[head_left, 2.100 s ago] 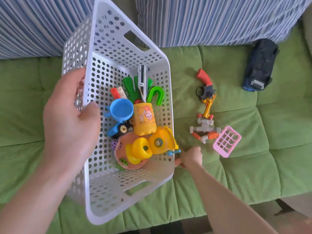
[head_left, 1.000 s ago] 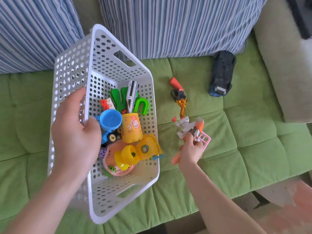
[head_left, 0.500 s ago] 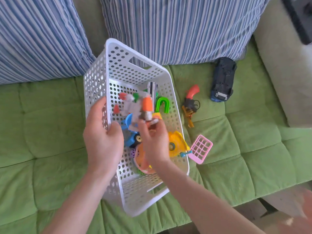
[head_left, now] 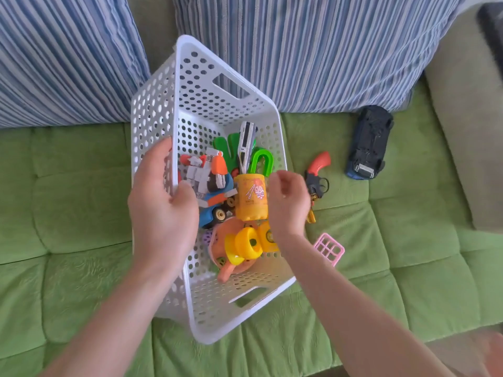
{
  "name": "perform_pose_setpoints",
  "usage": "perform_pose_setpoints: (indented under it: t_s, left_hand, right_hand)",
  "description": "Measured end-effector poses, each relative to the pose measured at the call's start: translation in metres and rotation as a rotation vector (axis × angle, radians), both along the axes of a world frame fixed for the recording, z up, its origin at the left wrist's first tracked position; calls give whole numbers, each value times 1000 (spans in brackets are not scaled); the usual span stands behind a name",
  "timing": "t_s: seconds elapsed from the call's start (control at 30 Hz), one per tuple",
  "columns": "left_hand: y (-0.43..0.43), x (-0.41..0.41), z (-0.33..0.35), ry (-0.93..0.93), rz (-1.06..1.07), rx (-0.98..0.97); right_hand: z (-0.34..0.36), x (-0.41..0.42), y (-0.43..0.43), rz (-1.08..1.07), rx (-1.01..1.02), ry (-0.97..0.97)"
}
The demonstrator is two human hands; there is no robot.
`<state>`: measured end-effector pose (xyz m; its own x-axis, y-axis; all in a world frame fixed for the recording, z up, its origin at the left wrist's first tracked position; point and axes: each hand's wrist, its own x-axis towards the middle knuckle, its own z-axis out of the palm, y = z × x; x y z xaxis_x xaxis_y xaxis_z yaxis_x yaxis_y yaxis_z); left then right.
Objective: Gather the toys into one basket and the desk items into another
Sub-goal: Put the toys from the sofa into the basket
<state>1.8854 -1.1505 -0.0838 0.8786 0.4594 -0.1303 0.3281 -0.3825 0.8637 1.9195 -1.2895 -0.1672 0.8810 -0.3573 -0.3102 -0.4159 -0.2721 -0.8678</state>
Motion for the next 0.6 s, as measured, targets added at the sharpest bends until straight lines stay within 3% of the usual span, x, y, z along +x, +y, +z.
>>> perform_pose_setpoints:
  t_s: [0.1,0.23,0.4,0.6]
  left_hand:
    - [-6,2,-4,22,-10,16]
    - [-18,-1,-13,-1,-37,74]
    - [-26,1,-20,-41,-61,121]
    - [-26,5,-25,-49,-45,146]
  right_hand:
    - [-20,20,-36,-147,-126,69]
    - [-69,35,-72,-29,-371,314]
    - [-95,45,-79,81,-514,489]
    - [-109,47,-81,117,-672,524]
